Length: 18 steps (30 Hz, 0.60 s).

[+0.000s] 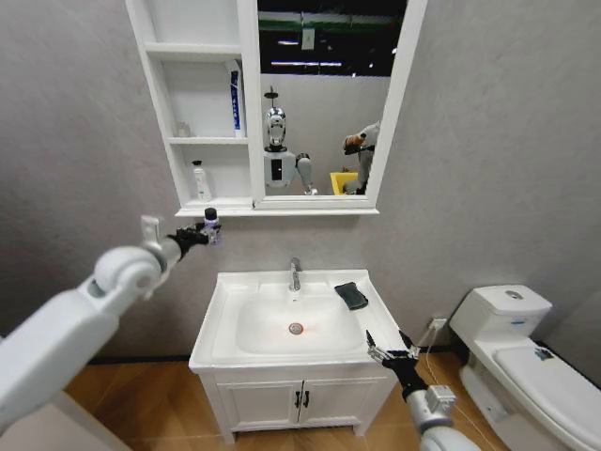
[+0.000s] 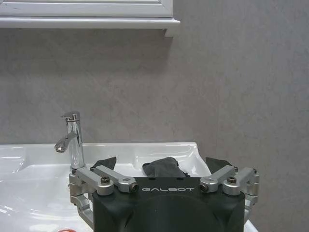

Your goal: Move facial cleanser and shampoo from washbasin to cabinet, then wipe washbasin with towel.

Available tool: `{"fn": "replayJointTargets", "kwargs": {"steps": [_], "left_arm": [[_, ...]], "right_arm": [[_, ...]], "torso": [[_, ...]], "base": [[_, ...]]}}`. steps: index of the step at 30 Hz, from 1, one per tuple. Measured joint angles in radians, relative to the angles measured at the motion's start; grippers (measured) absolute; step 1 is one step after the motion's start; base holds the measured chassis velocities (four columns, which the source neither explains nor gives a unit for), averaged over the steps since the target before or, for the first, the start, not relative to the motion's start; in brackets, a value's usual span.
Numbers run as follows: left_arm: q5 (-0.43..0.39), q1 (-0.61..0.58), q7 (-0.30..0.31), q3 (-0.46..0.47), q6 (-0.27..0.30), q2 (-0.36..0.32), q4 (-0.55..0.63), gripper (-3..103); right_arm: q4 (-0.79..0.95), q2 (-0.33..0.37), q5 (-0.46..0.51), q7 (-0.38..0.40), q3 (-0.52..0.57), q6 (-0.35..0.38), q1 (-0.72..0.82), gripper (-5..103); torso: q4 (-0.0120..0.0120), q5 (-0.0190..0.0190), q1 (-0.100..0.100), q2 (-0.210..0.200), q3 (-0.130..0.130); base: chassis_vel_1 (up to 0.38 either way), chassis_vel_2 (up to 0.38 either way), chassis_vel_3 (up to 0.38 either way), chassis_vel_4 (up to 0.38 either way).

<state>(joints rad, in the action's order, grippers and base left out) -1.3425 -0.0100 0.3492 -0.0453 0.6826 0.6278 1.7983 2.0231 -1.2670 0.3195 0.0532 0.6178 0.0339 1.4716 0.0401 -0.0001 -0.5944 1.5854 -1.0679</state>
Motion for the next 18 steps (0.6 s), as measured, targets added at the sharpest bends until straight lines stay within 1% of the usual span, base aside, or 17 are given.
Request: {"fn": "replayJointTargets", "kwargs": {"steps": [1,2,3,4,6,7,9,10,12,13,14,15,16,17,18], "left_arm": [[-0.019,0.060,0.002,-0.025,0.010,0.013,-0.037,42],[-0.044,0.153,0.011,-0.076,0.024,0.046,-0.107,42],[-0.044,0.153,0.011,-0.076,0.024,0.046,-0.107,42],[-0.047,0.177,0.011,-0.091,0.026,0.057,-0.127,42],[-0.042,0.271,0.002,-0.169,0.030,0.113,-0.218,42],[-0.042,0.271,0.002,-0.169,0.030,0.113,-0.218,42],[-0.021,0.336,-0.016,-0.228,0.027,0.172,-0.297,42],[-0.021,0.336,-0.016,-0.228,0.027,0.172,-0.297,42],[0.010,0.370,-0.035,-0.254,0.022,0.219,-0.358,42],[0.010,0.370,-0.035,-0.254,0.022,0.219,-0.358,42],[0.027,0.386,-0.042,-0.263,0.018,0.246,-0.390,42],[0.057,0.408,-0.058,-0.277,0.014,0.278,-0.440,42],[0.057,0.408,-0.058,-0.277,0.014,0.278,-0.440,42],[0.089,0.426,-0.077,-0.289,0.008,0.302,-0.486,42],[0.089,0.426,-0.077,-0.289,0.008,0.302,-0.486,42]], "right_arm": [[0.000,0.000,0.001,0.000,0.002,0.000,0.001,100],[-0.001,0.000,0.004,0.000,0.006,-0.001,0.003,100],[-0.001,0.000,0.004,0.000,0.006,-0.001,0.003,100],[-0.001,0.000,0.005,0.000,0.007,-0.002,0.003,100],[-0.007,0.001,0.009,-0.001,0.011,-0.010,0.004,100],[-0.007,0.001,0.009,-0.001,0.011,-0.010,0.004,100],[-0.015,0.001,0.015,-0.002,0.015,-0.019,0.007,100],[-0.015,0.001,0.015,-0.002,0.015,-0.019,0.007,100],[-0.024,0.004,0.018,-0.004,0.017,-0.030,0.011,100],[-0.024,0.004,0.018,-0.004,0.017,-0.030,0.011,100],[-0.028,0.005,0.019,-0.004,0.017,-0.034,0.013,100],[-0.031,0.006,0.020,-0.005,0.018,-0.038,0.014,100],[-0.031,0.006,0.020,-0.005,0.018,-0.038,0.014,100],[-0.032,0.006,0.023,-0.005,0.019,-0.040,0.014,100],[-0.032,0.006,0.023,-0.005,0.019,-0.040,0.014,100]], "torso": [[0.0001,0.0002,0.000,0.000,0.000],[0.0000,0.0001,0.000,0.000,0.000],[0.0000,0.0001,0.000,0.000,0.000],[0.0000,0.0002,0.000,0.000,0.000],[0.0000,0.0000,0.000,0.000,0.000],[0.0000,0.0000,0.000,0.000,0.000],[0.0003,0.0003,0.000,0.000,0.000],[0.0003,0.0003,0.000,0.000,0.000],[-0.0001,0.0000,0.000,0.000,0.000],[-0.0001,0.0000,0.000,0.000,0.000],[-0.0004,0.0001,0.000,0.000,0.000],[0.0000,0.0004,0.000,0.000,0.000],[0.0000,0.0004,0.000,0.000,0.000],[0.0001,0.0003,0.000,0.000,0.000],[0.0001,0.0003,0.000,0.000,0.000]], "base": [[0.000,0.000,0.000,0.000],[0.000,0.000,0.000,0.000],[0.000,0.000,0.000,0.000],[0.000,0.000,0.000,0.000],[0.000,0.000,0.000,0.000],[0.000,0.000,0.000,0.000],[0.000,0.000,0.000,0.000],[0.000,0.000,0.000,0.000],[0.000,0.000,0.000,0.000],[0.000,0.000,0.000,0.000],[0.000,0.000,0.000,0.000],[0.000,0.000,0.000,0.000],[0.000,0.000,0.000,0.000],[0.000,0.000,0.000,0.000],[0.000,0.000,0.000,0.000]]}}
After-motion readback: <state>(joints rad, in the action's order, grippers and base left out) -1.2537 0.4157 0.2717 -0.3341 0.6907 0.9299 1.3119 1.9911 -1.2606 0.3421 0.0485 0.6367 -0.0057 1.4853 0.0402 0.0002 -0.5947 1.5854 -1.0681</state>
